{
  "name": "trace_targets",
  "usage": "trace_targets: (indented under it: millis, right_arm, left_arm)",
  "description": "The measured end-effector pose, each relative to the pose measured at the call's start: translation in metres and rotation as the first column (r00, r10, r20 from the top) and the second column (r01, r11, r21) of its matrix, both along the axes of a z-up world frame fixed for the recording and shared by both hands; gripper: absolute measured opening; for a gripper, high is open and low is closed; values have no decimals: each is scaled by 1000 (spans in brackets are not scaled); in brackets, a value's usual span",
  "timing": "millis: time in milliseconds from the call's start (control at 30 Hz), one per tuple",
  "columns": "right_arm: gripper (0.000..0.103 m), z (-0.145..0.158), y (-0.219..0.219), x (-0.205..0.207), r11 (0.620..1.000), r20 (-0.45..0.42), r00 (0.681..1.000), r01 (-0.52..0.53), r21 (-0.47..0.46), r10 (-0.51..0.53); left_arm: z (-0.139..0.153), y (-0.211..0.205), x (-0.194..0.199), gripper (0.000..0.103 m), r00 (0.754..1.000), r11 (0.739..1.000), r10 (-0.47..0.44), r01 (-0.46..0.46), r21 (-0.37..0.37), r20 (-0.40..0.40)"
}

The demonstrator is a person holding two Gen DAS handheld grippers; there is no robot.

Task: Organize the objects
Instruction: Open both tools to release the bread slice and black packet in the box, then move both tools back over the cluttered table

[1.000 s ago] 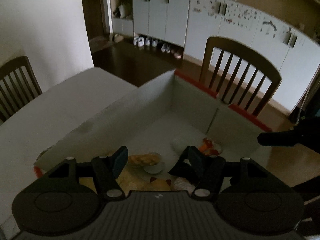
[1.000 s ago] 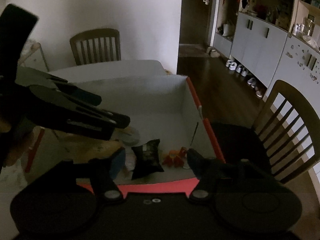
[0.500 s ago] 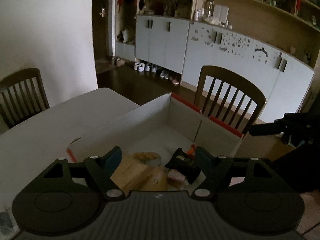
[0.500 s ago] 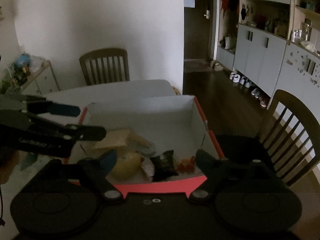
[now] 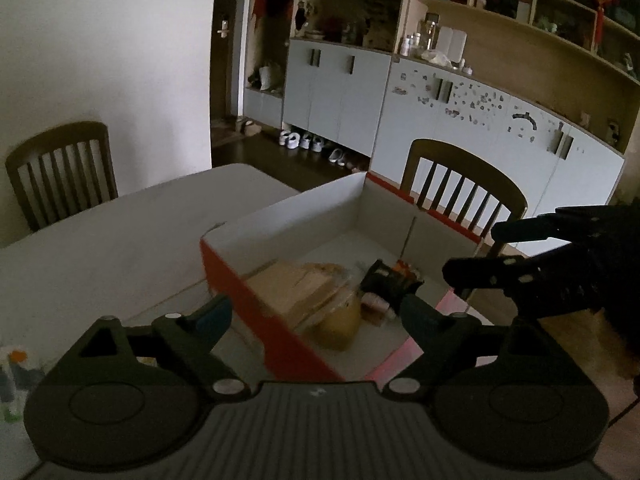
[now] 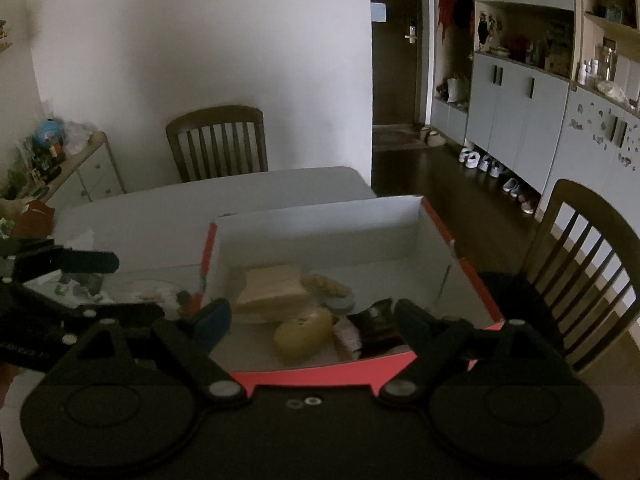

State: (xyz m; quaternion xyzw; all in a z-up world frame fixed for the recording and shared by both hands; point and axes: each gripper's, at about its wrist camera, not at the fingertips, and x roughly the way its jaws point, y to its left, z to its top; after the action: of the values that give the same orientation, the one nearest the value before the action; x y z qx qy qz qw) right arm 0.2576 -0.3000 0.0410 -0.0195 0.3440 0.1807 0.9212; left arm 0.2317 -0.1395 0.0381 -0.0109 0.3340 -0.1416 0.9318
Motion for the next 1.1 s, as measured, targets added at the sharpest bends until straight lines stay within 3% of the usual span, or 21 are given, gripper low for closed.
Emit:
trace_targets:
  millis: [267,367,500,667,833,1100]
  right_arm:
    - [88,-10,41,-14,999,-38,999,-36,11,37]
    - [88,-16,59,-18,998,-51,997,-58,4,58]
    - [88,-23,84,-23,996,-69,994,-90,-5,90]
    - [88,-29,113,-26,992,-86,988,-128,-19,126]
    - [88,-35,139,-24,988,-100,984,-152,-31,148]
    - [88,-51,187,-18,972,-112,971,-220,-87,210]
  left_arm:
    - [-15,36,-24,92,999,999,41,-41,-11,-27]
    - [-22,54,-32,103,997,998,64,-65,-17,-41]
    - [-31,83,-40,103,992,993,119,-120,-14,-50]
    - [-41,120,-48,103,973,974,227,-228,-8,-52]
    - [-49,156,-55,103,938,938,346,-345,37,-20]
    - [-62,210,-48,103,914,918,395,-397,-1,-96]
